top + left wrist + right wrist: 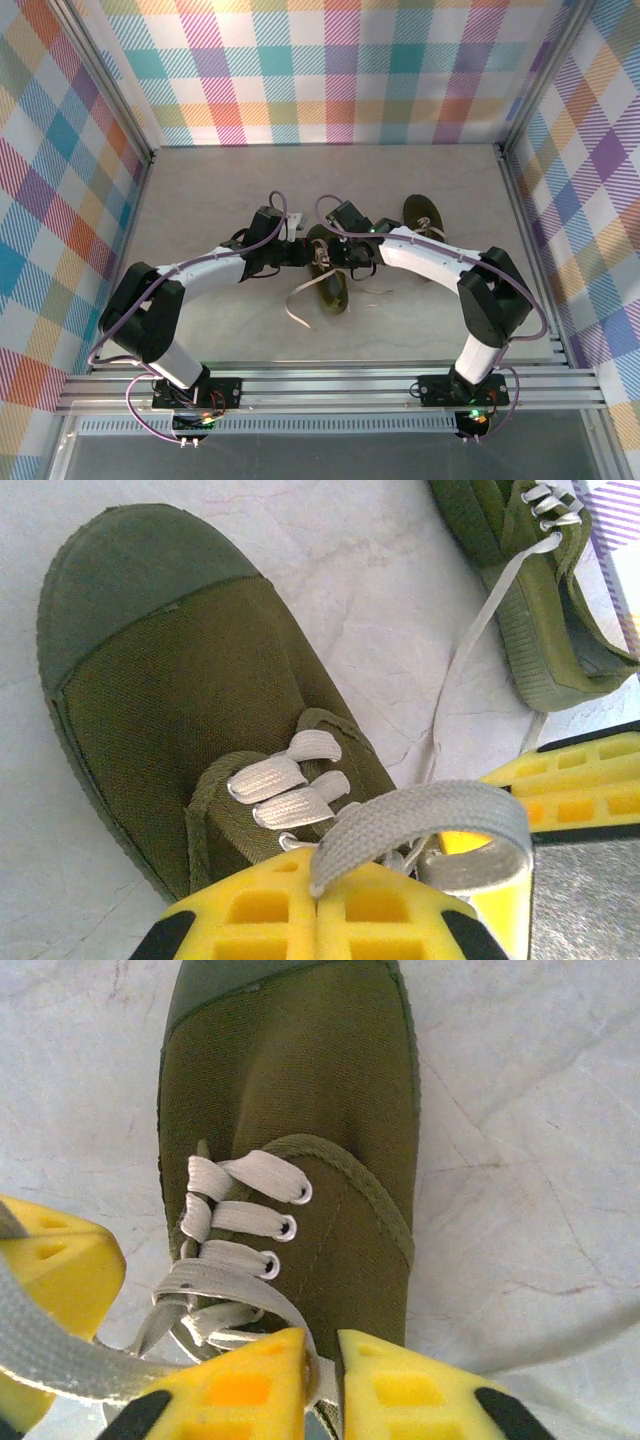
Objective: Tie the shoes
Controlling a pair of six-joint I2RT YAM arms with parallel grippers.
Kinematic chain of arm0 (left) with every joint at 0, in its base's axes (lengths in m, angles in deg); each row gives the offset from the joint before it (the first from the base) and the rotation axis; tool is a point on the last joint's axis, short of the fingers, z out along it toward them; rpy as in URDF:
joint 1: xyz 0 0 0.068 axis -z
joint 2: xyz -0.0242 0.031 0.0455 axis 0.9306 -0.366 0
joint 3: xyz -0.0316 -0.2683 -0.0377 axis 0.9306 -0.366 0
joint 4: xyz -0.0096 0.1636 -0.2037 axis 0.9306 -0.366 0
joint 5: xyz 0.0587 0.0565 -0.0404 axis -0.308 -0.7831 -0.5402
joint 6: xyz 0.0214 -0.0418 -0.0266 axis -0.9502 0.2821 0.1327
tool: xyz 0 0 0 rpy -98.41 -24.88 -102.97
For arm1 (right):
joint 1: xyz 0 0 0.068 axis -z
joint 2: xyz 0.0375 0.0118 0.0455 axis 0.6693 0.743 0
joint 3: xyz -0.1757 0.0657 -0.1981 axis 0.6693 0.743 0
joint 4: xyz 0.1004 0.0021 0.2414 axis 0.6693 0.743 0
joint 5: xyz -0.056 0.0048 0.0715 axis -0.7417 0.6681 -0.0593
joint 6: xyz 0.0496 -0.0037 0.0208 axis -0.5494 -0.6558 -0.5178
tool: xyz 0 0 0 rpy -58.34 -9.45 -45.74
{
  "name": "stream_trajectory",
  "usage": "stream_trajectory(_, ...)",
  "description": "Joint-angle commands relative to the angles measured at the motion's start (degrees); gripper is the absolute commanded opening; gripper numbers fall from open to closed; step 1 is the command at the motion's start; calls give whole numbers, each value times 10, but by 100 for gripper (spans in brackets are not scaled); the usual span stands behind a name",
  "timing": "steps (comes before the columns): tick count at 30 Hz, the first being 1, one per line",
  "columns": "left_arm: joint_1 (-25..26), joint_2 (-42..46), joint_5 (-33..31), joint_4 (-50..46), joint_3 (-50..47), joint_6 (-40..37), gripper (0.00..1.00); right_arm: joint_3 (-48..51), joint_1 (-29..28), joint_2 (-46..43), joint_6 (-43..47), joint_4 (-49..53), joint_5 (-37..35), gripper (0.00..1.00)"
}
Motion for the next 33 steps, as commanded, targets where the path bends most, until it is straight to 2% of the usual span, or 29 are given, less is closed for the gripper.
stream_trajectory(1, 6, -8, 17, 19, 0, -7, 0, 10, 2, -17, -17, -28, 14, 21)
stream_trajectory(9, 11, -6, 12, 14, -1, -13, 0, -3, 2, 14, -19, -24, 28, 24)
stream_trajectory(19, 11, -4, -56, -24, 5, -18, 0, 5, 2, -5, -22, 47, -55, 16)
stream_trajectory(26, 11, -6, -58, -27, 5, -17, 0, 7, 2, -4, -15, 54, -59, 10)
stream_trajectory(30, 11, -7, -28, -17, 7, -20, 0, 41, 2, -41, -10, -7, -33, 10)
stream_trajectory(33, 13, -11, -14, -11, 12, -20, 0, 74, 2, -77, -27, -70, 0, 17)
